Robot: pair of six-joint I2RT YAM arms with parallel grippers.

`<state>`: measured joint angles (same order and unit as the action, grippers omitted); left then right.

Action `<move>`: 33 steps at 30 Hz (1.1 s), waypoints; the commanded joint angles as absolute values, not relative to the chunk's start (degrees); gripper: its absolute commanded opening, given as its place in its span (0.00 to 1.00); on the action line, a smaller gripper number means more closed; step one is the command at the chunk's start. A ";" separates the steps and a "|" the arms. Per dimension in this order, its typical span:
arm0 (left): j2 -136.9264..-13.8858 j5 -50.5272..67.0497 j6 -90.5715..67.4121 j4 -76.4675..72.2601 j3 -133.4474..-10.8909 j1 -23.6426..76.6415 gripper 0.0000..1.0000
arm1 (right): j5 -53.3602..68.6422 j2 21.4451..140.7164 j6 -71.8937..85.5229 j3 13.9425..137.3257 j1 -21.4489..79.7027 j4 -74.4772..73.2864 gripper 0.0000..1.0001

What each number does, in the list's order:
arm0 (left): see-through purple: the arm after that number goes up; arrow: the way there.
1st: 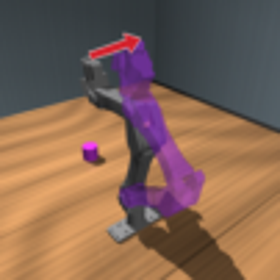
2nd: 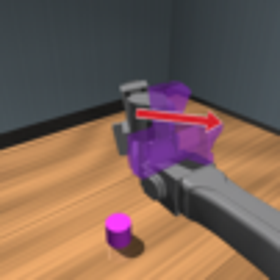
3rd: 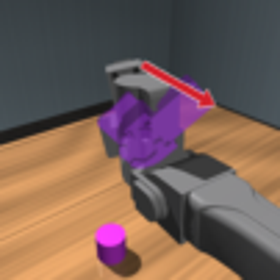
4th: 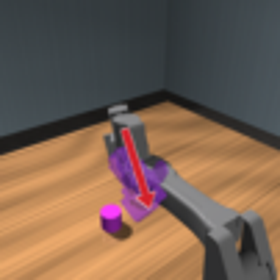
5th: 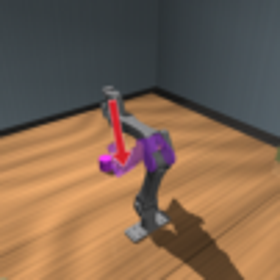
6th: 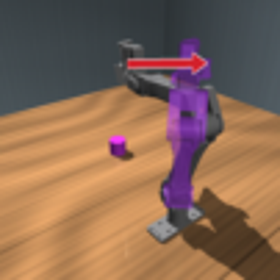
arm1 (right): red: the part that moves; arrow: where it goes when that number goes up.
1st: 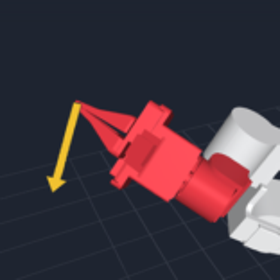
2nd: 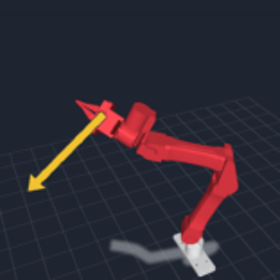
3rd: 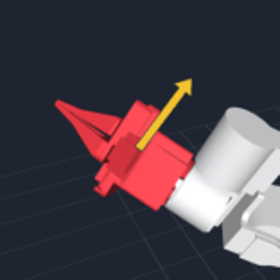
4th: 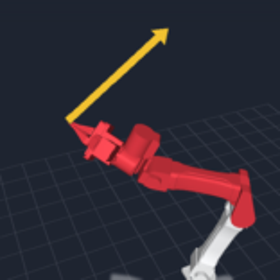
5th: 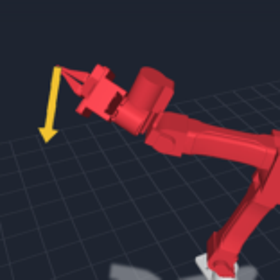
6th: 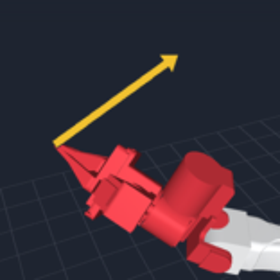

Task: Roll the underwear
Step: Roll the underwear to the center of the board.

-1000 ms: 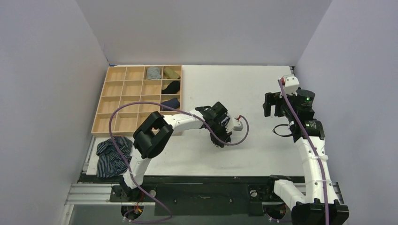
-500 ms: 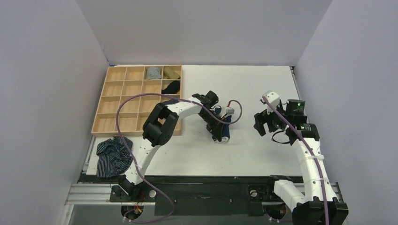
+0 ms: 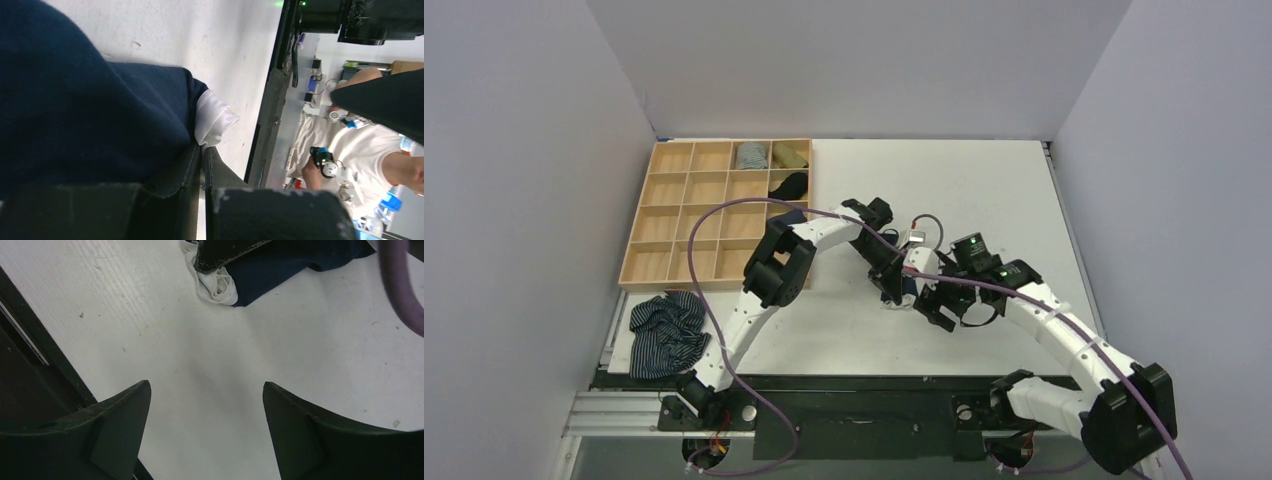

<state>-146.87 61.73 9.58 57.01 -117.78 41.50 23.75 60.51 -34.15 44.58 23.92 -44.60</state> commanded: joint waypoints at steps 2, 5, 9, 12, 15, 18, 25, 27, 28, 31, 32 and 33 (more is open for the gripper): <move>-149.01 64.34 8.74 60.53 -120.73 40.89 0.00 | 16.98 67.19 -36.50 45.21 29.22 -39.42 0.77; -149.49 64.51 8.15 60.88 -121.10 40.86 0.00 | 16.10 70.20 -37.48 45.89 31.25 -38.15 0.76; -150.44 65.12 7.90 61.64 -121.82 40.81 0.00 | 14.28 73.69 -38.34 46.47 33.01 -35.64 0.75; -150.78 65.29 7.83 61.70 -121.85 40.81 0.00 | 13.47 75.77 -38.53 46.43 33.71 -33.57 0.74; -150.86 65.53 7.82 61.69 -121.81 40.77 0.00 | 12.49 77.11 -38.76 46.41 33.90 -30.97 0.73; -150.91 65.71 7.82 61.75 -121.74 40.76 0.00 | 12.25 78.09 -38.94 46.22 34.00 -29.13 0.72; -151.30 65.90 8.57 62.91 -122.58 40.64 0.00 | 12.06 80.20 -38.99 47.18 35.61 -27.36 0.68; -151.37 65.84 8.87 63.26 -122.67 40.62 0.00 | 11.89 80.73 -39.06 47.32 36.14 -27.05 0.68; -151.40 65.83 9.03 63.36 -122.68 40.54 0.00 | 11.63 80.93 -39.03 47.43 36.54 -27.00 0.68; -151.46 65.83 9.34 63.72 -122.85 40.60 0.00 | 11.17 81.83 -38.93 47.79 37.50 -26.74 0.66; -151.53 65.87 9.45 63.76 -122.77 40.54 0.00 | 10.88 82.01 -38.87 47.85 37.73 -26.64 0.65; -151.64 66.02 9.47 63.84 -122.82 40.57 0.00 | 10.76 82.44 -38.86 47.95 38.15 -26.55 0.64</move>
